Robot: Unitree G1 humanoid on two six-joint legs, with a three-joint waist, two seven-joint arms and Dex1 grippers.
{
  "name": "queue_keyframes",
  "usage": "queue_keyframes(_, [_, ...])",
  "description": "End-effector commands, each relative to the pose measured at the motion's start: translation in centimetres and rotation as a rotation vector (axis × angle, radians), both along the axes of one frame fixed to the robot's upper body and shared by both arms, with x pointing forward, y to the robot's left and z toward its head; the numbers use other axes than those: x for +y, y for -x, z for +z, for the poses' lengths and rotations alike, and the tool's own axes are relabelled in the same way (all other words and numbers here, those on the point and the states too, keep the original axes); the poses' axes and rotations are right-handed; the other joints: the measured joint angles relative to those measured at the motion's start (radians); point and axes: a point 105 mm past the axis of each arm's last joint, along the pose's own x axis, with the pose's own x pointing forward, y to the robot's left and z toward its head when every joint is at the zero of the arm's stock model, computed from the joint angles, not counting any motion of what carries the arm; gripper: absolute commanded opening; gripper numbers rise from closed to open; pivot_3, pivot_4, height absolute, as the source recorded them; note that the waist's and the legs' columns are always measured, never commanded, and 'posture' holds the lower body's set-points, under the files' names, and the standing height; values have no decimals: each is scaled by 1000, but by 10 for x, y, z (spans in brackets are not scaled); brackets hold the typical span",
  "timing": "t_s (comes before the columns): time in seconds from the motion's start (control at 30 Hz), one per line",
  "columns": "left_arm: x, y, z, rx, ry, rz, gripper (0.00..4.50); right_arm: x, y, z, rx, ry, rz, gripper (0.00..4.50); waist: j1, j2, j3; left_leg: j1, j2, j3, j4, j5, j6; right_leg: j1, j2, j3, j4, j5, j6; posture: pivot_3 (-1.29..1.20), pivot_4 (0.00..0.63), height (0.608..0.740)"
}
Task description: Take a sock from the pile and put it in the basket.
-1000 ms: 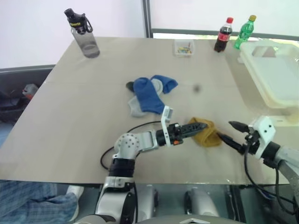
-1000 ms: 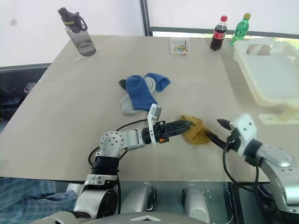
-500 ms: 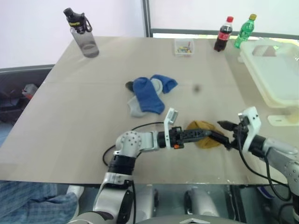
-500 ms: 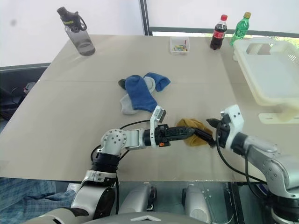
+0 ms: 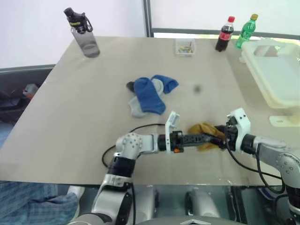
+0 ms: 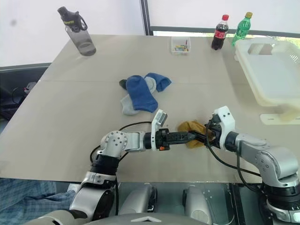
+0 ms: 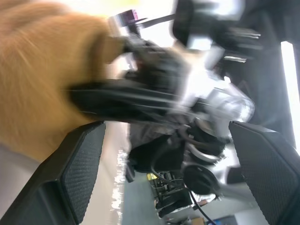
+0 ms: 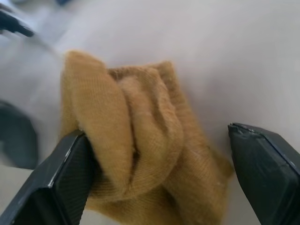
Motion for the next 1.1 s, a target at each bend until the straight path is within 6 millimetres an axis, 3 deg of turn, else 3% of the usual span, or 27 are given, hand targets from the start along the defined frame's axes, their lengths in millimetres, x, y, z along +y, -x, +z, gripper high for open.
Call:
queue_keyframes(0.03, [8, 6, 21, -181, 34, -3, 4500, -2, 7, -7, 9, 66, 25, 4469, 2, 0, 0, 0, 0, 0, 0, 0, 0, 0, 0, 0, 0, 0, 0, 0, 150, 740])
queue_keyframes(0.17, [28, 6, 23, -351, -79, 35, 4500, -8, 8, -19, -15, 177, 38, 4469, 1, 0, 0, 0, 0, 0, 0, 0, 0, 1, 0, 0, -1, 0, 0, 0, 150, 740])
queue_keyframes(0.3, [54, 2, 10, -501, -250, 86, 4500, -3, 14, -26, -2, 175, 69, 4469, 1, 0, 0, 1, 0, -1, 0, 0, 0, 2, 0, 1, -1, 0, 0, 0, 150, 740])
queue_keyframes(0.37, [64, 0, 13, -560, -262, 119, 4500, -2, 17, -30, 11, 184, 81, 4469, 2, 0, 0, 1, 0, -1, 0, 0, 0, 2, 0, 1, -1, 0, 0, 0, 150, 740])
queue_keyframes(0.5, [71, -1, 25, -617, -221, 175, 4500, -1, 20, -36, 28, 179, 91, 4469, 3, 0, 0, 1, 0, -3, 0, 0, 0, 2, -1, 1, -2, 0, 0, 0, 150, 740])
queue_keyframes(0.63, [73, -5, 23, -703, -253, 218, 4500, 0, 21, -37, 33, 174, 98, 4469, 2, 0, 0, 1, 1, -3, 0, 0, 0, 2, -1, 0, -2, 0, 0, 0, 150, 740])
queue_keyframes(0.73, [74, -10, 26, -781, -255, 265, 4500, 0, 20, -39, 43, 163, 90, 3601, 3, 0, 0, 1, 1, -3, 0, 0, 0, 2, 0, 0, -2, 0, 0, 0, 150, 740])
queue_keyframes(1.0, [76, -12, 21, -827, -279, 266, 4500, 2, 18, -39, 34, 164, 101, 157, 2, -1, -1, 1, 1, -3, 0, 0, 0, 3, 0, 0, -1, 0, 0, 0, 150, 740])
queue_keyframes(1.1, [76, -11, 21, -834, -277, 259, 4500, 3, 16, -38, 27, 161, 101, 21, 1, -1, -1, 1, 1, -3, 0, 0, 0, 3, 0, 0, -1, 0, 0, 0, 150, 740])
